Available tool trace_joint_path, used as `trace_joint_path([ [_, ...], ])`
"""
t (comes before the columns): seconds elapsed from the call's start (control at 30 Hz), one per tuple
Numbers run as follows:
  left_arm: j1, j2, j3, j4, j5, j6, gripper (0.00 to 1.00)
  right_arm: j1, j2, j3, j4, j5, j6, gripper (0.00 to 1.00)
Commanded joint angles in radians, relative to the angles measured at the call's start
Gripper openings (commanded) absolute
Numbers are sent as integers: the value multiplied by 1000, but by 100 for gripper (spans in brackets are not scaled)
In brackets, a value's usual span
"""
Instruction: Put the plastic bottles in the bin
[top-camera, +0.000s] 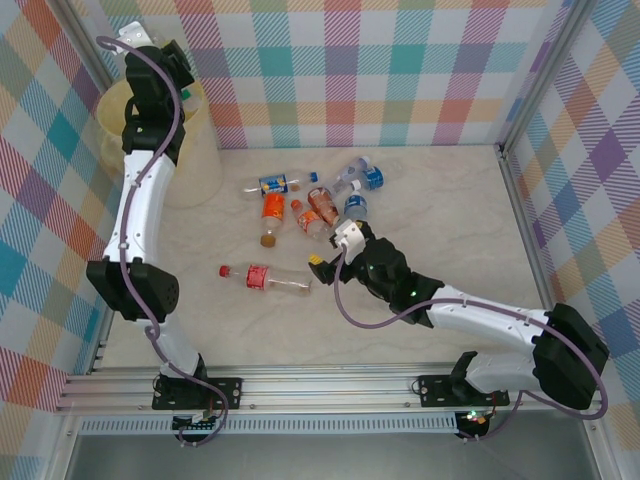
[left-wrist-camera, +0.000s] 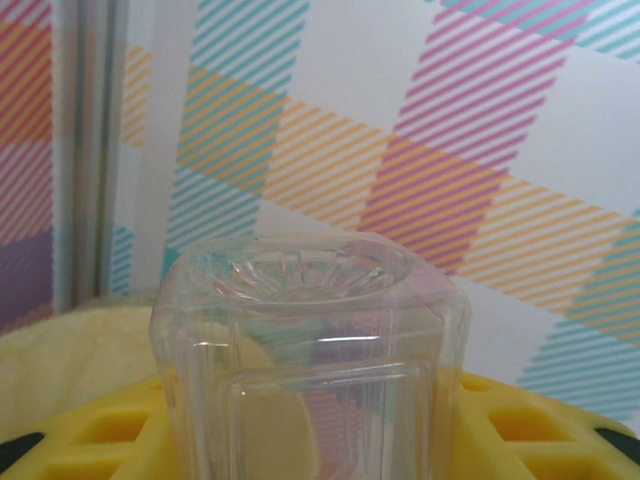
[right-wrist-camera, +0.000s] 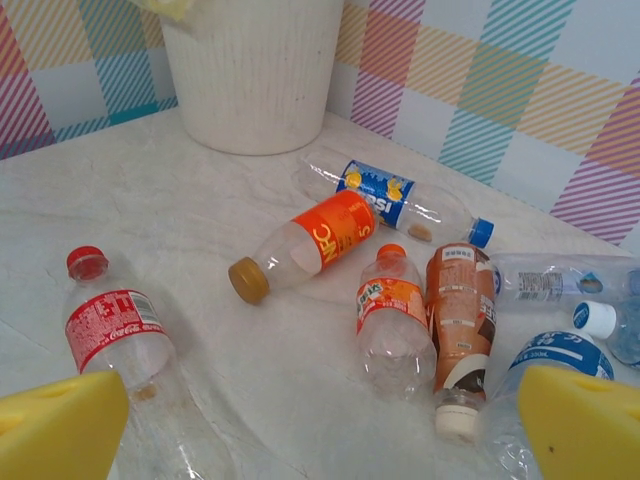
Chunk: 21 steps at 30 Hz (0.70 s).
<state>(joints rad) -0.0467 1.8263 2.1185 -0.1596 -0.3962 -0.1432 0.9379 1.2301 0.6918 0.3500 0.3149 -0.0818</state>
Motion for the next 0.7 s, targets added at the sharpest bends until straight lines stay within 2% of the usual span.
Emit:
trace_joint_path([
  [0.0,31,34,39,136,-71,98,0,9,-33,-14,8,20,22,100],
  [0.17,54,90,73,126,-157,131,0,9,-47,-21,-1,26,27,100],
  [0.33,88,130,86,96,-177,126,3,9,-59,-25,-9,30,32,100],
  [0.47,121,176,135,-2,-191,74,6,9,-63,-24,-21,32,35,100],
  [0.53,131,184,138,-43,-187,41,12,9,-63,-24,-22,32,39,100],
  [0.6,138,190,138,-81,-177,15,24,9,-64,-22,-23,32,40,100],
  [0.67,143,191,140,-126,-153,-20,41,9,-61,-21,-27,33,45,100],
])
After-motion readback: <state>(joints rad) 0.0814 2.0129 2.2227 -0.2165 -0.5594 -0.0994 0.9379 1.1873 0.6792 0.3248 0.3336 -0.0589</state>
